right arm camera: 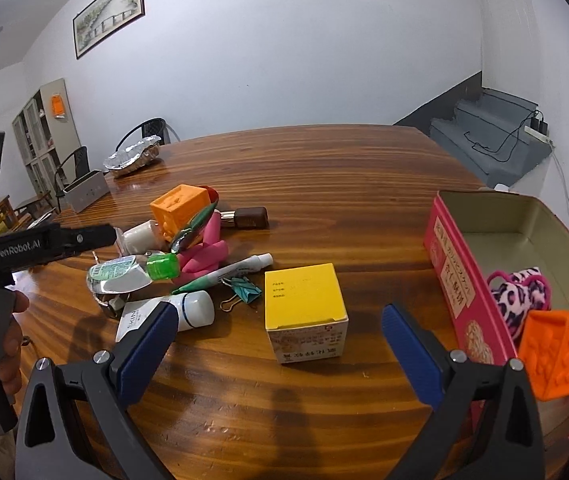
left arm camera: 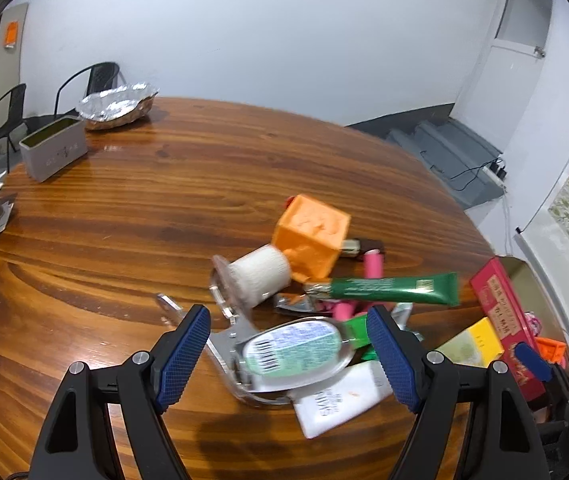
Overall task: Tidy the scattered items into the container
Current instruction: 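Move the right tool back toward the yellow-and-white box on the table, then grasp the yellow-and-white box with the right tool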
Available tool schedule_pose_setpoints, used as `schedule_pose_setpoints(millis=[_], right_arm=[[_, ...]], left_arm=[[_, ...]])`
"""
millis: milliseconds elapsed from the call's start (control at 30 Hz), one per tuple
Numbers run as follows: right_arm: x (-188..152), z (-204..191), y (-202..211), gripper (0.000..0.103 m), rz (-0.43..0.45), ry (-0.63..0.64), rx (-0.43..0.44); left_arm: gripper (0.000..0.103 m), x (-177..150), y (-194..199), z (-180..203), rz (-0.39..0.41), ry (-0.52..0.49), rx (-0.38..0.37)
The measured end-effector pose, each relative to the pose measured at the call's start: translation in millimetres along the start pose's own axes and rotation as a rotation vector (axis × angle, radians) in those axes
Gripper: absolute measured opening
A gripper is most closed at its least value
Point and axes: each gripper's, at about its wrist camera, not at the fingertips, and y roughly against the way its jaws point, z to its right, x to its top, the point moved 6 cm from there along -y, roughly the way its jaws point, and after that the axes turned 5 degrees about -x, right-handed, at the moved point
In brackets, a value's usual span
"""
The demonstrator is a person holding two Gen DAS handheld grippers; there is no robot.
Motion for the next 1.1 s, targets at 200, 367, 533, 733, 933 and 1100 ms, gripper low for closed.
schedule_pose_setpoints(millis=[200, 367, 533, 733, 933, 1100], right_arm=[[-1, 3, -5, 0.102, -0.020, -0.013, -0.003], [-1, 4, -9, 0.102, -0.032, -0.026, 0.002], [-4, -1, -25, 0.100, -0.086, -0.024, 0.009], [-13, 3, -47, 0.059, -0.194, -0.061, 0.030], [-14, 9, -44, 0.051, -0.185, -0.084, 0.032], [-10, 6, -36, 0.051, -0.147, -0.064, 0.026]], left_arm=[[0.082, -3, 0, -9, -0.015, -0.003, 0.020], [0.082, -4, 1, -18, -0.012, 0.017, 0.034], [0.082, -2, 3, -24, -0.006, 0.041, 0.029], [0.082, -5, 6, -15, -0.012, 0.010, -0.004], [0.082, -10, 4, -10, -0.028, -0.017, -0.019], [0.082, -10, 4, -12, -0.026, -0.011, -0.018]])
